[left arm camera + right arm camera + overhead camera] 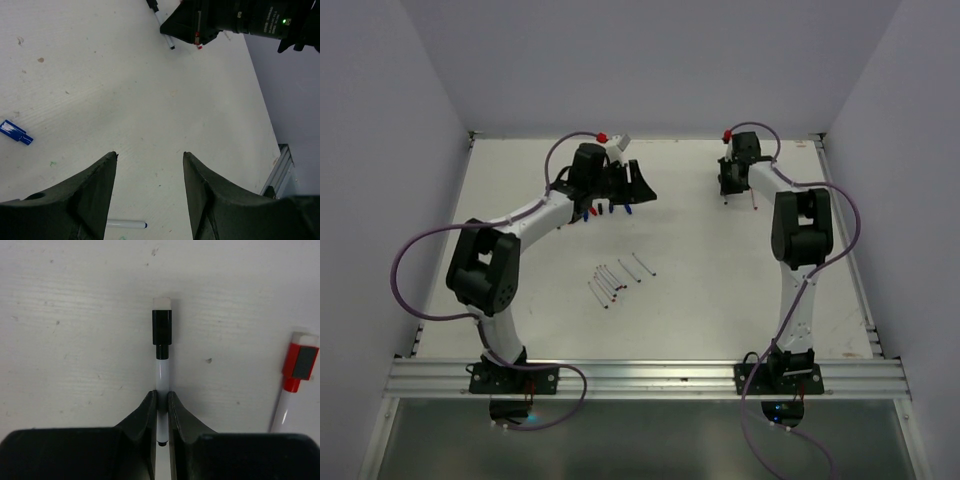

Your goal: Open the pen caps

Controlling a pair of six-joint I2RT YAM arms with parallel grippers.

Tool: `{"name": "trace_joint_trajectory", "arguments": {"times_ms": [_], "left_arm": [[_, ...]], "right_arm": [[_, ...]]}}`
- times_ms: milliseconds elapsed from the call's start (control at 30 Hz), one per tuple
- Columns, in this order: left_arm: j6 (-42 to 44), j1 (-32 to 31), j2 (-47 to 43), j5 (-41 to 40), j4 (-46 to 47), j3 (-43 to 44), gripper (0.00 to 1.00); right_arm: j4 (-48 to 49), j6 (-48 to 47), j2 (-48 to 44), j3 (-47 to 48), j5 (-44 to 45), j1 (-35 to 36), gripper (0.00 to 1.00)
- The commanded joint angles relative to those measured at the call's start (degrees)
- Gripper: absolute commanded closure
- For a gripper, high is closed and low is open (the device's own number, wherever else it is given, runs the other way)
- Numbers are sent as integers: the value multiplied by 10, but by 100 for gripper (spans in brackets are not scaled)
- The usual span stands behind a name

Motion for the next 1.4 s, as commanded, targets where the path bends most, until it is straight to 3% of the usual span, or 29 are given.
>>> {"name": "trace_joint_trajectory", "arguments": {"times_ms": [0,267,733,1000,1367], "left_arm": [[-48,23,-35,59,86,-35,42],[-97,39,-6,94,101,-42,47],[-111,38,3,98,112,-33,46],[-151,34,13,153,191,-47,45],[-151,25,16,152,189,-56,45]], "right_arm": [[11,42,-50,-66,-46,30,100],[77,75,-186,-182,-65,90,100],[99,75,-343,-322,-114,176,100],[106,70,-377,-343,-116,217,100],[150,94,-406,-359,-91,236,100]]}}
